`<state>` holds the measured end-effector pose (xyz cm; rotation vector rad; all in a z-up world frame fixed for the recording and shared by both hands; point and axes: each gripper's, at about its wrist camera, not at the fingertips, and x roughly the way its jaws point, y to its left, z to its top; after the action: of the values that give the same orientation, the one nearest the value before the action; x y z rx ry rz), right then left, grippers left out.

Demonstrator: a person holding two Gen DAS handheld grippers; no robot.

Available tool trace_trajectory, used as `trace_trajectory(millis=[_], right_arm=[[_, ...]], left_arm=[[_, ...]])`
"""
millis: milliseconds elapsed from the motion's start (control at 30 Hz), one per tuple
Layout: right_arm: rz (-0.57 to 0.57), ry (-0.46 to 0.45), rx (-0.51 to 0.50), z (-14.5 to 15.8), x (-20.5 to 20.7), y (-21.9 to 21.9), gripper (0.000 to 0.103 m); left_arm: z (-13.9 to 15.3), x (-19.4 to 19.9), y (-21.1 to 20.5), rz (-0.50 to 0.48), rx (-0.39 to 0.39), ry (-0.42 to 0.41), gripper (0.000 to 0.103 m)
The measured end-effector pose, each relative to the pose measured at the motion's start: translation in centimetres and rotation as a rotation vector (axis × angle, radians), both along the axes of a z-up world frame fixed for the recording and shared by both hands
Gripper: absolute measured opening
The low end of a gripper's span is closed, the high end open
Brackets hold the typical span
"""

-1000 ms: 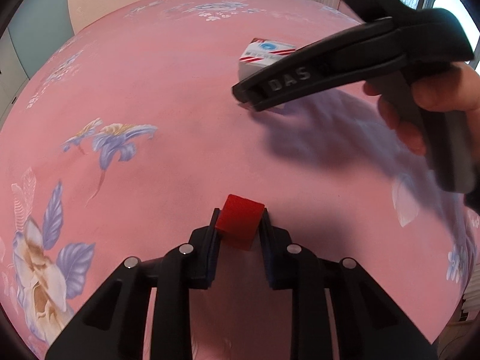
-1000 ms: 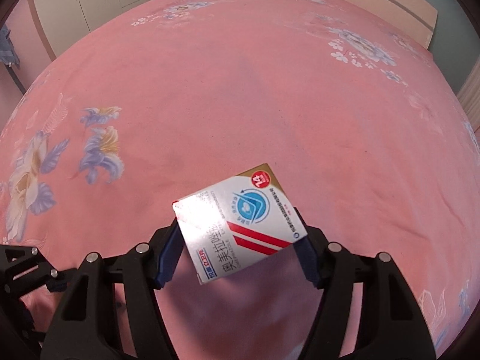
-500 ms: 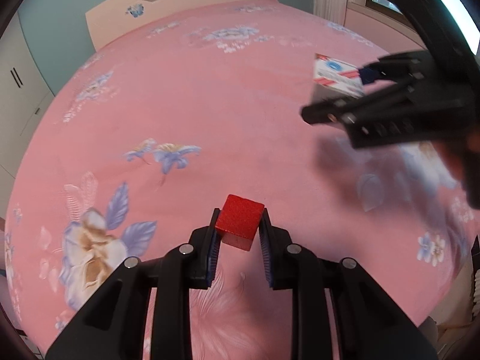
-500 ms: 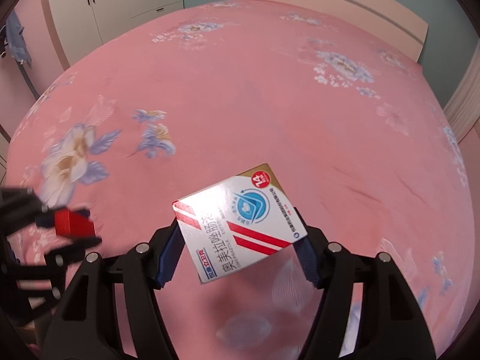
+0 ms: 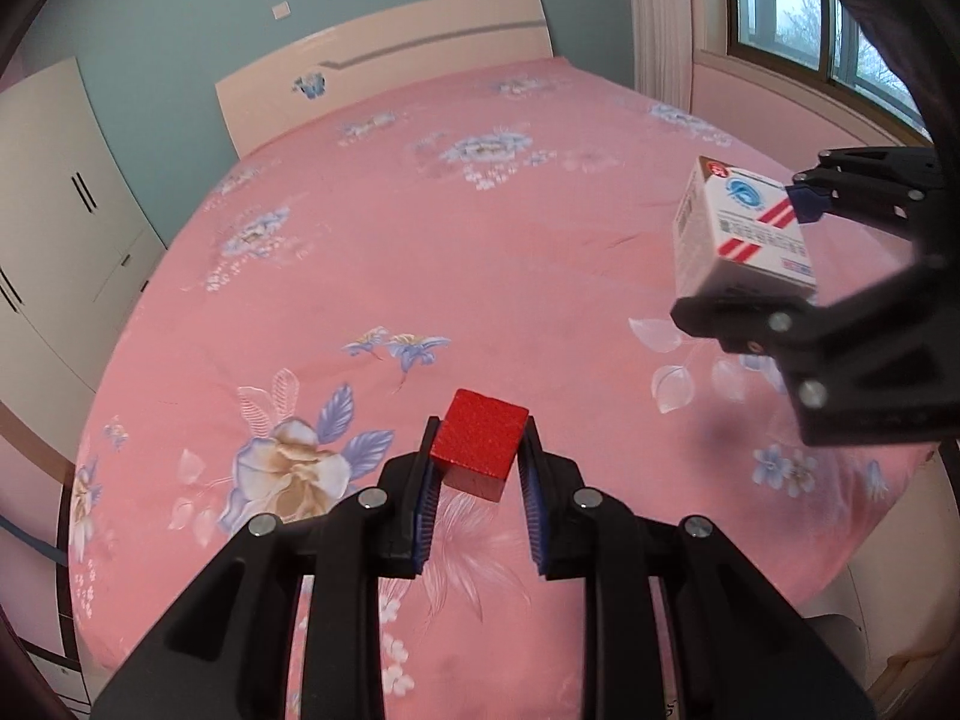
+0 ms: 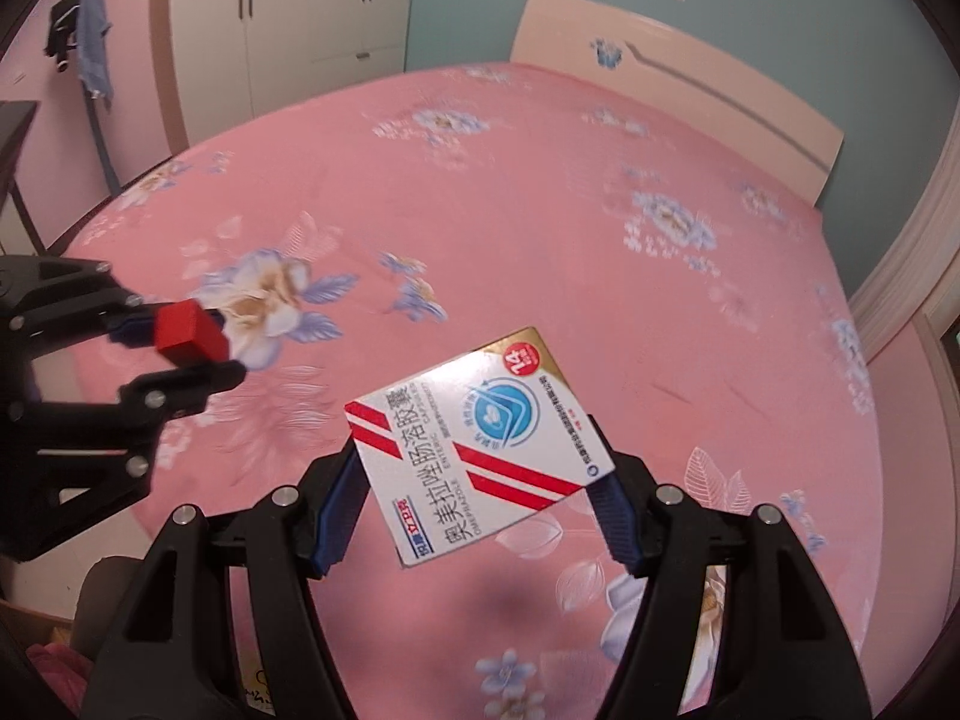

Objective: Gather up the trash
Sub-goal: 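Carry the red cube with the left tool while the right tool carries the medicine box to the bin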

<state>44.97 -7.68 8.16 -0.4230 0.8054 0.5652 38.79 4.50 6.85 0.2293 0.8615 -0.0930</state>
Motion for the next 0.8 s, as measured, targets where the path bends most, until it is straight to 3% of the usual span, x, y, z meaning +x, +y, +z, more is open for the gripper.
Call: trace_trajectory(millis=[367, 633, 800], right_arm=[[0.015, -0.106, -0.004, 6.1, -9.9, -1.4, 0.066], [0.022, -0.140, -0.009, 8.0, -15.2, -2.2, 0.066], [0.018, -0.127, 0.022, 8.0, -17.4, -3.0, 0.066]], left_arm=[[5.5, -7.4, -0.8, 0.008, 0.029, -0.101, 0.027], [6.0, -11.0, -1.5, 0.007, 0.029, -0.119, 0.027], [4.9, -13.1, -1.8, -0.002, 0.034, -0.103, 0.027]])
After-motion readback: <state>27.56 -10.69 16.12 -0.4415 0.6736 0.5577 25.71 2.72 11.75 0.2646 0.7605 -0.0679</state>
